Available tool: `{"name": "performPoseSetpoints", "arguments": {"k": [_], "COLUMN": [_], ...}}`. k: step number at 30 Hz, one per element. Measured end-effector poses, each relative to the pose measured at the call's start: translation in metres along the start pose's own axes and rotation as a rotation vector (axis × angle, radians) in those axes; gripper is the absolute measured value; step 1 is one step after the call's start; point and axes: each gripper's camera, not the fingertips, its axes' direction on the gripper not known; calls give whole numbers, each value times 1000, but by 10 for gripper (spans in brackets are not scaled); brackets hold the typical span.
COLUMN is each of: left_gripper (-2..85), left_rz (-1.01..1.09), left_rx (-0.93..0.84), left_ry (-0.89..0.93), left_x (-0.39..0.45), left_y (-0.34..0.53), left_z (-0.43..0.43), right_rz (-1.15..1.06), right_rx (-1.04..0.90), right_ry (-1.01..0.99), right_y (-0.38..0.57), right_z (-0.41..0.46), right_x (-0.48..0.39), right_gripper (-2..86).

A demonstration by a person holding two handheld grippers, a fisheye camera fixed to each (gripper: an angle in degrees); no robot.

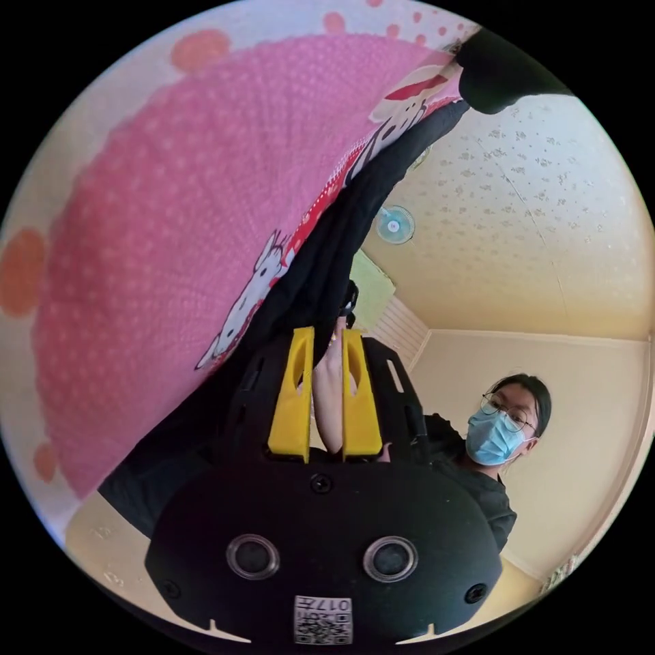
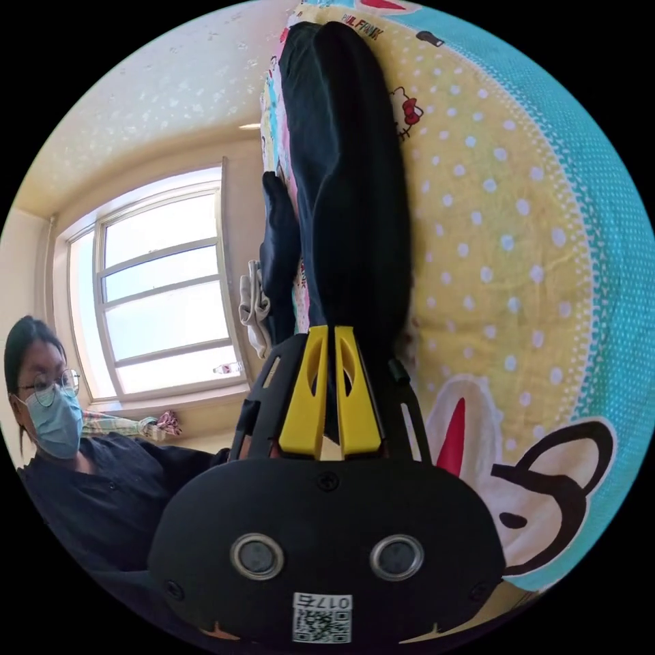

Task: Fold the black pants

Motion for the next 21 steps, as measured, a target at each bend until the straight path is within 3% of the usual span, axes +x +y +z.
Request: {"name": "performPoseSetpoints", "arguments": {"k": [4,8,10,15,19,21], "left_gripper": [6,11,25,126,140,118], "left_rz": [5,5,32,147,195,214], "left_rx": [-27,-4,-22,12,44,74], "left_ry": [5,-212,-262,-468,-284,-15], "left_x": [1,8,20,72,81,76], "left_y": [-1,-3,-4,-6,-25,-38], "left_z": [5,0,-1,-20,-32,-35], "right_rz": [-20,46,28,-4,46,37], "right_rx": [68,32,36,32,11,7], "right_ry": [22,14,-86,-84,-109,-130], "right_y": [8,0,-6,-7,-5,-3], "right_z": [-36,-37,-47,-72,-82,-84], "right_x": [-9,10,14,16,27,28], "right_gripper": [23,29,37,80,117,119]}}
